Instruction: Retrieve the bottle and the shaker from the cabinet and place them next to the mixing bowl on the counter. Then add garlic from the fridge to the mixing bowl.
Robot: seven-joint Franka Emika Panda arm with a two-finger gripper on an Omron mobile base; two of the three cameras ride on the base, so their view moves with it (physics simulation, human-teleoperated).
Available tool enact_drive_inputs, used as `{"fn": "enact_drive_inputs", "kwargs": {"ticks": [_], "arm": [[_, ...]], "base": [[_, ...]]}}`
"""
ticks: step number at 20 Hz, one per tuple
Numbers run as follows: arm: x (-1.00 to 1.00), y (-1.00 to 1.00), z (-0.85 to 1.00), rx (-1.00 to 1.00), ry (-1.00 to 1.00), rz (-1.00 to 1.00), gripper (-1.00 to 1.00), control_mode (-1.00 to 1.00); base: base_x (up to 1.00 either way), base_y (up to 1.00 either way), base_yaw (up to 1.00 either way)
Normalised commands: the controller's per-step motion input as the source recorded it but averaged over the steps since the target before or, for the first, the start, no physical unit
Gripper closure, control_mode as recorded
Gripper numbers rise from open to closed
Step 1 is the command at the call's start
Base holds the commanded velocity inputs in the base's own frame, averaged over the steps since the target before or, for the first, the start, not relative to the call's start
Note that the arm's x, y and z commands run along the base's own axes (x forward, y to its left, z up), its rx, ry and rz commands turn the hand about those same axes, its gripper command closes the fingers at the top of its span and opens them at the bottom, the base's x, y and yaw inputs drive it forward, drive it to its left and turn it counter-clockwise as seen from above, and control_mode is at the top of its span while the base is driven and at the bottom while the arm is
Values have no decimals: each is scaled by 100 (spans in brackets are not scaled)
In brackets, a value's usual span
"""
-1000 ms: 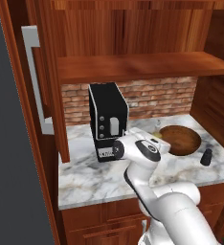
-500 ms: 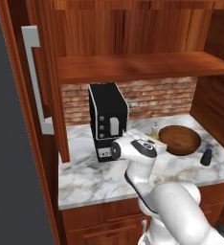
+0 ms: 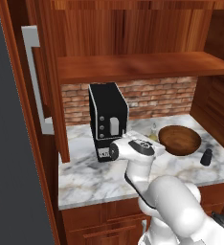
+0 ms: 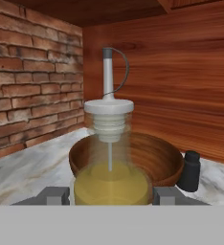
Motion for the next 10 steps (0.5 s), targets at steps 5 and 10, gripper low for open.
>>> {"fn": "enact_drive_inputs", "kwargs": {"ticks": [5, 10], "arm": [[10, -15, -11, 0, -8, 0, 100, -100], [20, -9, -18, 0, -3, 0, 100, -100]], "base": [[0, 0, 0], [0, 0, 0]]}}
